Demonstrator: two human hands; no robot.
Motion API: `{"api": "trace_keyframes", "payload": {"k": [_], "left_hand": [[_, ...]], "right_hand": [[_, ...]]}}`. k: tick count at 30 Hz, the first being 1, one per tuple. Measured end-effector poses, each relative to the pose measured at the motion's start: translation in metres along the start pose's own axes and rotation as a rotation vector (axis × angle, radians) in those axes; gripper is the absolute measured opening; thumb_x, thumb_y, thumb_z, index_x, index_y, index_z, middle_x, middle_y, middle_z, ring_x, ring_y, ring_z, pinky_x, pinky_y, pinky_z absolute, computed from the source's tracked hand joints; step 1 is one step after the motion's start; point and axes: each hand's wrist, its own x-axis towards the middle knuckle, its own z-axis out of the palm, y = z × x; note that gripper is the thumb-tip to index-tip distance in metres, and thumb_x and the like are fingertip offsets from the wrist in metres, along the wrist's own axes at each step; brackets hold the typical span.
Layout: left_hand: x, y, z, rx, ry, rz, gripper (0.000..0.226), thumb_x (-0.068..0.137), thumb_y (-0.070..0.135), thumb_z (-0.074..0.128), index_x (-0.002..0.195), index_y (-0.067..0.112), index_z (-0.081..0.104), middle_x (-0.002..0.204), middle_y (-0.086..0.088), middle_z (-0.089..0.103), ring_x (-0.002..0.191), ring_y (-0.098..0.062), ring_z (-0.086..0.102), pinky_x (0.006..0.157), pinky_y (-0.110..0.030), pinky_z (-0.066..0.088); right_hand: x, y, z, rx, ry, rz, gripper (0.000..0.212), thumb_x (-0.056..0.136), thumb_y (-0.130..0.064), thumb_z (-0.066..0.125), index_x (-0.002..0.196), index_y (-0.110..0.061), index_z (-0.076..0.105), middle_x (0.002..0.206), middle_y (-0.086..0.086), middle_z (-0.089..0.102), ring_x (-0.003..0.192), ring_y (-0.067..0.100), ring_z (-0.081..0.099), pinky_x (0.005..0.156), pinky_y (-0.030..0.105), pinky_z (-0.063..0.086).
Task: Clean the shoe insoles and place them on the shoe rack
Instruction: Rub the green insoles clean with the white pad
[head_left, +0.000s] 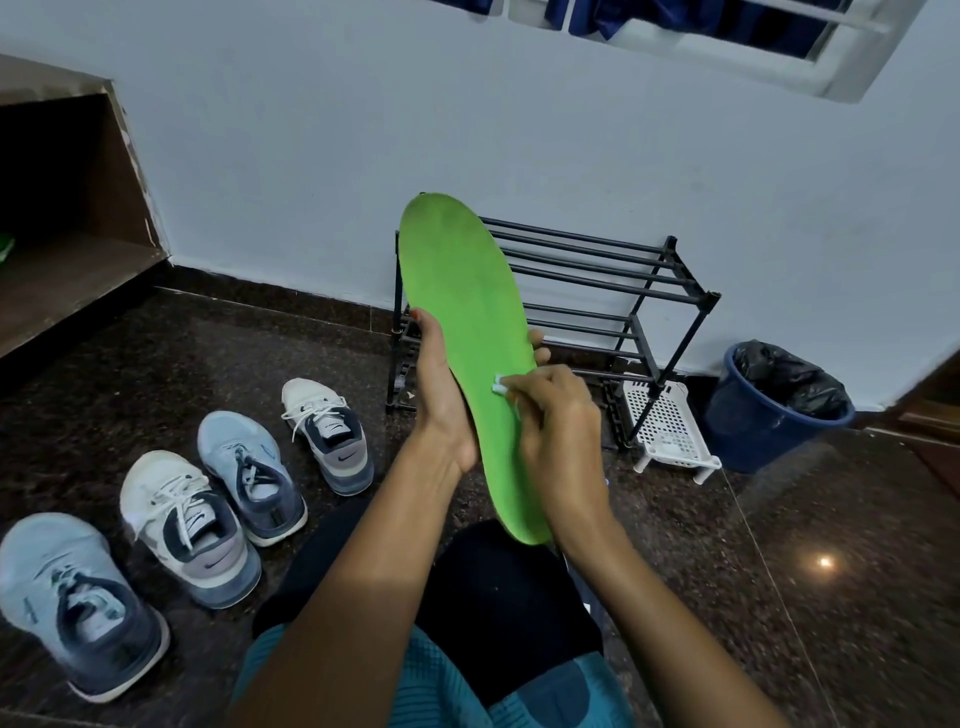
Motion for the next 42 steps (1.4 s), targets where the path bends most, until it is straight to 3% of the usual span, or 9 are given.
{"api": "trace_keyframes", "payload": {"k": [5, 8, 14, 21, 28, 30, 34, 36, 42], "left_hand": [[0.0, -0.002, 0.0, 0.022, -0.002, 0.017, 0.091, 0.088, 0.074, 0.008, 0.106, 0.003, 0.062, 0.089, -0.017, 0.068, 0.075, -0.027, 0.066, 0.071, -0.034, 0.055], [0.0, 0.001, -0.001, -0.049, -0.035, 0.022, 0.092, 0.086, 0.076, 0.01, 0.105, 0.002, 0.062, 0.088, -0.016, 0.067, 0.074, -0.026, 0.064, 0.072, -0.037, 0.055], [0.001, 0.004, 0.0, -0.176, -0.065, -0.002, 0.096, 0.083, 0.081, 0.014, 0.113, -0.002, 0.053, 0.094, -0.016, 0.059, 0.075, -0.024, 0.056, 0.067, -0.033, 0.053], [0.001, 0.002, -0.002, -0.078, -0.025, 0.017, 0.091, 0.086, 0.076, 0.012, 0.103, 0.002, 0.061, 0.086, -0.016, 0.066, 0.068, -0.024, 0.063, 0.062, -0.029, 0.053], [0.0, 0.004, -0.002, -0.158, -0.042, 0.026, 0.094, 0.085, 0.078, 0.015, 0.1, -0.002, 0.061, 0.086, -0.016, 0.063, 0.067, -0.024, 0.059, 0.06, -0.031, 0.051], [0.001, 0.004, -0.001, -0.166, -0.044, 0.02, 0.094, 0.085, 0.079, 0.015, 0.101, -0.002, 0.06, 0.086, -0.016, 0.063, 0.067, -0.024, 0.059, 0.06, -0.03, 0.051], [0.001, 0.001, 0.0, -0.075, -0.022, 0.001, 0.091, 0.086, 0.077, 0.014, 0.1, 0.001, 0.063, 0.083, -0.016, 0.066, 0.066, -0.024, 0.062, 0.061, -0.029, 0.053], [0.0, 0.001, 0.0, -0.047, -0.017, -0.005, 0.09, 0.086, 0.076, 0.015, 0.099, 0.002, 0.064, 0.082, -0.016, 0.067, 0.065, -0.024, 0.062, 0.06, -0.029, 0.052], [0.0, 0.004, -0.002, -0.132, -0.049, 0.011, 0.093, 0.085, 0.078, 0.017, 0.099, -0.002, 0.062, 0.085, -0.017, 0.064, 0.067, -0.025, 0.06, 0.061, -0.031, 0.052]], "right_hand": [[0.006, 0.002, 0.001, -0.029, 0.023, 0.002, 0.017, 0.082, 0.003, 0.057, 0.093, 0.0, 0.07, 0.079, 0.001, 0.052, 0.076, 0.02, 0.051, 0.069, 0.011, 0.032], [-0.004, -0.003, 0.003, 0.084, 0.004, 0.016, 0.017, 0.079, 0.004, 0.06, 0.091, -0.003, 0.071, 0.082, 0.009, 0.063, 0.077, 0.023, 0.058, 0.075, 0.006, 0.034], [-0.023, -0.014, 0.001, 0.205, -0.021, 0.027, 0.019, 0.074, 0.002, 0.062, 0.087, -0.007, 0.073, 0.08, -0.001, 0.062, 0.078, 0.004, 0.054, 0.071, 0.002, 0.038], [-0.002, -0.009, 0.002, 0.142, -0.023, 0.061, 0.018, 0.078, 0.005, 0.064, 0.09, -0.005, 0.072, 0.081, 0.005, 0.063, 0.074, 0.011, 0.056, 0.071, 0.004, 0.037], [-0.022, -0.015, 0.001, 0.271, -0.063, 0.083, 0.02, 0.076, 0.008, 0.065, 0.088, -0.007, 0.073, 0.079, -0.013, 0.057, 0.078, -0.015, 0.053, 0.07, 0.001, 0.036], [-0.019, -0.014, 0.001, 0.258, -0.052, 0.075, 0.02, 0.076, 0.007, 0.064, 0.087, -0.007, 0.073, 0.078, -0.011, 0.058, 0.078, -0.012, 0.054, 0.071, 0.002, 0.037], [-0.008, -0.011, 0.004, 0.152, -0.013, 0.052, 0.018, 0.077, 0.004, 0.062, 0.088, -0.006, 0.072, 0.082, 0.006, 0.065, 0.08, 0.018, 0.06, 0.074, 0.018, 0.042], [-0.006, -0.011, 0.005, 0.14, 0.001, 0.056, 0.019, 0.077, 0.005, 0.062, 0.089, -0.005, 0.072, 0.083, 0.009, 0.066, 0.08, 0.022, 0.06, 0.074, 0.019, 0.041], [-0.022, -0.018, -0.001, 0.289, -0.079, 0.108, 0.019, 0.077, 0.007, 0.065, 0.087, -0.007, 0.073, 0.081, -0.009, 0.062, 0.08, -0.016, 0.054, 0.072, 0.001, 0.037]]}}
